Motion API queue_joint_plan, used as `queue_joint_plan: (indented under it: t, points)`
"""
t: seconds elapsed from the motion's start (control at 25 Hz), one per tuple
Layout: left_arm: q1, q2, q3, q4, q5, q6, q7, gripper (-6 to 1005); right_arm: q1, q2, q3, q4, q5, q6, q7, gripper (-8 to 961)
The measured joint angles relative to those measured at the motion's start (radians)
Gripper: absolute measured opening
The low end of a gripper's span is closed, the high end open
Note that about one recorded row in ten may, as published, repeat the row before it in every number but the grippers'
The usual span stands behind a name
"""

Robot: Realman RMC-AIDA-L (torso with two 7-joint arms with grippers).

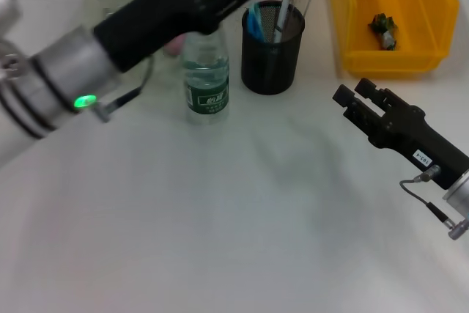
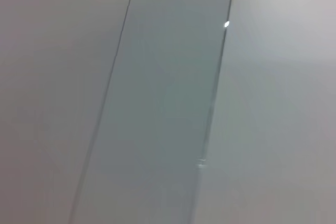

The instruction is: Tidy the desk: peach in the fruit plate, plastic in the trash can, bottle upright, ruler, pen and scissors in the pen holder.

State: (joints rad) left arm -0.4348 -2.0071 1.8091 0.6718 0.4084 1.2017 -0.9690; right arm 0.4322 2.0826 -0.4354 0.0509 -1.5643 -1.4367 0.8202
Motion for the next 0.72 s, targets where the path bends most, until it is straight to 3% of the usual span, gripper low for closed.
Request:
queue_joint_plan:
  t: [0.04, 0.08, 0.16, 0.2, 0.24, 0.36, 0.52, 0.64, 0.72]
  points:
    - [0.016, 0.018, -0.059, -0.002, 0.089, 0.063, -0.083, 574, -0.001, -0.001, -0.008, -0.009, -0.003, -0.008, 0.0, 604]
    - [0.016, 0.018, -0.059, -0.002, 0.089, 0.063, -0.083, 574, -0.003, -0.001, -0.019, -0.018, -0.007, -0.021, 0.0, 604]
    - [0.025, 0.04, -0.132, -0.019, 0.206, 0.149, -0.158, 574, -0.005, -0.001, -0.03, -0.028, -0.01, -0.033, 0.0, 604]
    - [0.032, 0.056, -0.205, -0.041, 0.334, 0.246, -0.199, 574, -0.01, -0.001, -0.06, -0.052, -0.012, -0.073, 0.0, 604]
    - [0.032, 0.056, -0.205, -0.041, 0.334, 0.246, -0.199, 574, -0.01, -0.001, -0.06, -0.052, -0.012, -0.073, 0.0, 603]
    - [0.052, 0.07, -0.301, -0.054, 0.501, 0.365, -0.204, 575, -0.023, -0.001, -0.11, -0.097, -0.013, -0.141, 0.001, 603]
    - [0.107, 0.059, -0.416, -0.048, 0.755, 0.457, -0.154, 575, -0.055, -0.003, -0.251, -0.226, -0.014, -0.277, 0.001, 603]
    - [0.121, 0.049, -0.444, -0.048, 0.817, 0.459, -0.141, 575, -0.076, -0.007, -0.342, -0.313, -0.014, -0.369, 0.005, 603]
    - [0.138, 0.03, -0.499, -0.054, 0.901, 0.457, -0.136, 575, -0.09, -0.01, -0.38, -0.372, -0.02, -0.413, 0.021, 603]
